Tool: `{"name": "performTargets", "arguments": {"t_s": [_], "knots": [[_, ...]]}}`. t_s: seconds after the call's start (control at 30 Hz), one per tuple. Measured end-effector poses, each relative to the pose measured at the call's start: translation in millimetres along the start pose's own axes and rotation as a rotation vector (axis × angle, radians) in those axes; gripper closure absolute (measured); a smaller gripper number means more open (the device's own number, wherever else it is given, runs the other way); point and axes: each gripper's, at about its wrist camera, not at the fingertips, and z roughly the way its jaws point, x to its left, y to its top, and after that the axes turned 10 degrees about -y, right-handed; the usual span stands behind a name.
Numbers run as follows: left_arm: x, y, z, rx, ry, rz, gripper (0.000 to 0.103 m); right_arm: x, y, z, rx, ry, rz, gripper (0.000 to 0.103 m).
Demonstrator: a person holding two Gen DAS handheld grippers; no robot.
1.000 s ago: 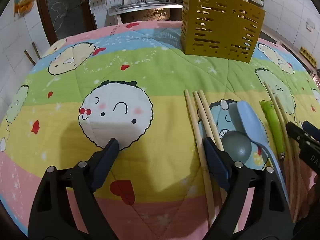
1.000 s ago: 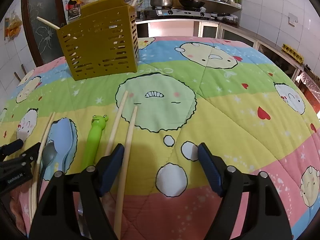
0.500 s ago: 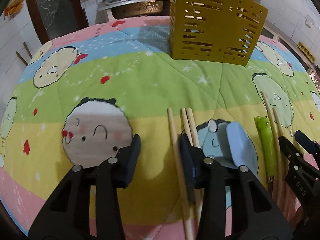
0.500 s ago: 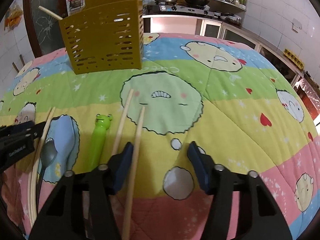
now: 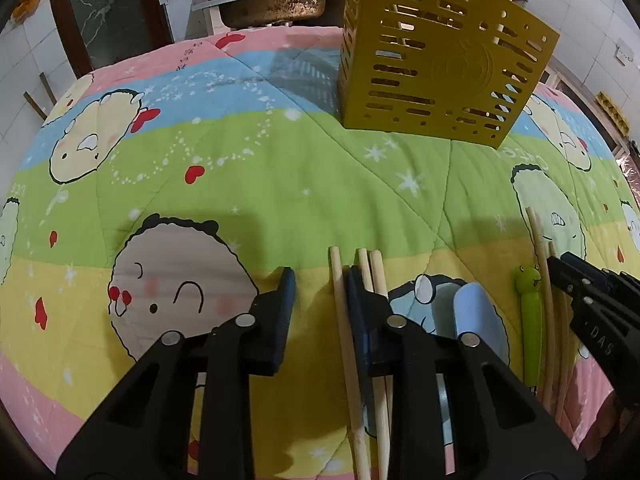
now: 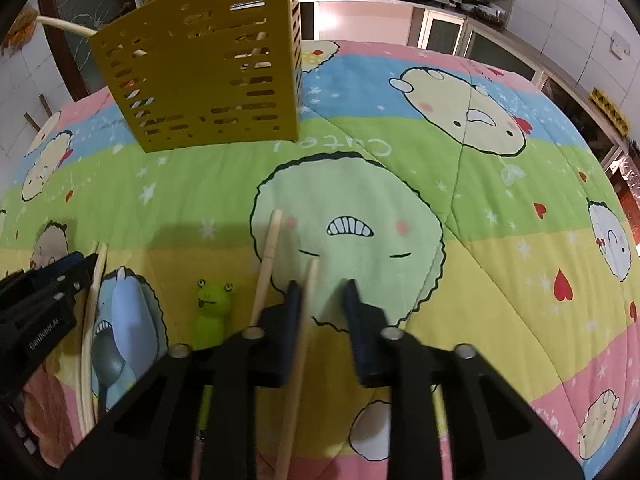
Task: Organize utensils
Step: 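Close the left tool on chopsticks while the right tool grips another chopstick, then lift and carry the held chopsticks in both tools over the olive caddy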
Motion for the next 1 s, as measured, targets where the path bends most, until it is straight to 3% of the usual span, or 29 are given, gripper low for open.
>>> {"name": "performTargets", "arguments": {"t_s": [0.03,0.1,0.3,0.53,0.77,1.0], "knots": [[0,0,0,-0.006,-0.002,-0.001,0.087,0,0,0,0.0,0.003,0.001,0.093],[0,0,-1,-0.015,-0.011,-0.014,0.096,0,-1,-3,-0.008,0.004,0.009,0.095],[6,-2,-7,-0.043,-0.055,-0.053,0.099,-10,-6,-21,-0.076,0.02,0.058,0.097],[1,-10,-42,-0.143,-0.077,-0.035,0.099,-30,-14,-70,-0.264,0.068,0.129,0.097],[-5,-19,-104,-0.319,-0.079,0.004,0.099,-43,-28,-120,-0.467,0.085,0.158,0.097],[-7,-35,-165,-0.503,-0.072,0.038,0.099,-57,-43,-155,-0.602,0.111,0.2,0.097]]}}
